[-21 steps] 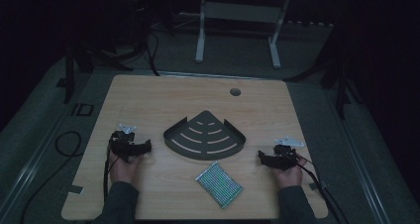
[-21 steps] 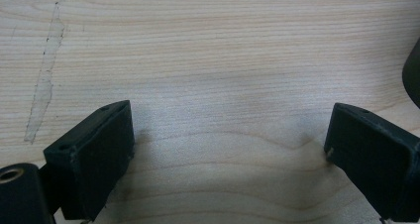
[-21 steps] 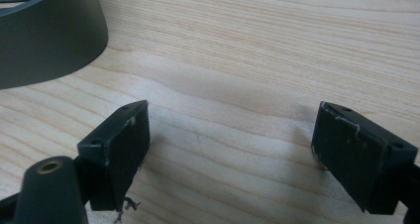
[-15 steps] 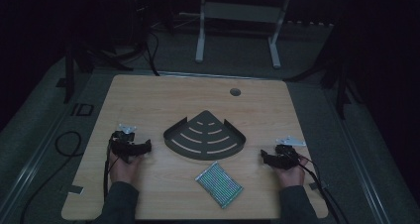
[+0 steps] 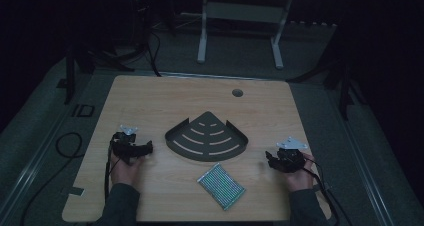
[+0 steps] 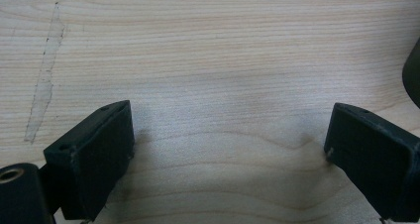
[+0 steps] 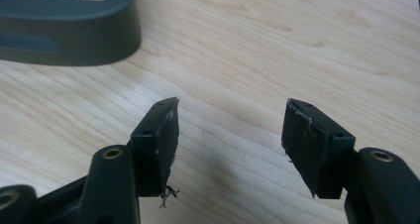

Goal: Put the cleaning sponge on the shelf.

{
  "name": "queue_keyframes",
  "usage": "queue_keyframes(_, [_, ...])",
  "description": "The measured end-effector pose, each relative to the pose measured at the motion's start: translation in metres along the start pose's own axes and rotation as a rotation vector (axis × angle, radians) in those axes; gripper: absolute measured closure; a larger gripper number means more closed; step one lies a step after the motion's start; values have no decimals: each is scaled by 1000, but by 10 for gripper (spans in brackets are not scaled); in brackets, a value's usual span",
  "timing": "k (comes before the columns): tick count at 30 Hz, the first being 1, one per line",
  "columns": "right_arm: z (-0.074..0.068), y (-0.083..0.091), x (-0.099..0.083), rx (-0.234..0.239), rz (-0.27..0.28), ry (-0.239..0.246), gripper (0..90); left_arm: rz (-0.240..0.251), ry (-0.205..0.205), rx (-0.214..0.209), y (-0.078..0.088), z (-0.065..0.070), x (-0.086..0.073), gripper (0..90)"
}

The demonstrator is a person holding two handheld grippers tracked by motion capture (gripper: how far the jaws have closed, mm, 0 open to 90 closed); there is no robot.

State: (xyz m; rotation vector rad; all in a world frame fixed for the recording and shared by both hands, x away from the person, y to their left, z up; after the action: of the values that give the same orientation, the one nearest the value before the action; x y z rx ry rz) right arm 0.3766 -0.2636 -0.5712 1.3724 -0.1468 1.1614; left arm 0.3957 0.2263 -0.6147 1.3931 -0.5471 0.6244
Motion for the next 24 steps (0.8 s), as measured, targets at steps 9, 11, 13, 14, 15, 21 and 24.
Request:
queue_keyframes(9, [-4,24,25,35,15,76,389,0,0,0,0,0,0,55])
queue_keyframes(11, [-7,27,31,45,14,94,390,0,0,0,0,0,0,55])
queue_keyframes(13, [-12,28,36,57,15,112,395,0,0,0,0,0,0,55])
queue_keyframes(14, [-14,29,39,69,15,119,396,0,0,0,0,0,0,55])
queue_keyframes(15, [-17,30,41,93,17,121,402,0,0,0,0,0,0,55])
queue_keyframes(21, [-30,36,54,173,5,134,458,0,0,0,0,0,0,55])
queue_keyframes(24, [-34,38,58,197,-3,145,495,0,0,0,0,0,0,55])
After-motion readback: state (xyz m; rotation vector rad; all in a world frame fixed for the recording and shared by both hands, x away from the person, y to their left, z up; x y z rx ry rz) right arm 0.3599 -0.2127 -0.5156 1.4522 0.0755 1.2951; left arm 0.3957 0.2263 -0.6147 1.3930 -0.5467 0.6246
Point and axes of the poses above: each handheld gripper's, and its own axes: y roughly backward along the jaws, x roughly out of its top, z roughly to its right, the point moved 7 cm from there along -y, roughly forward along the jaws, and after that the axes turned 8 degrees about y, right-handed, at the moved point
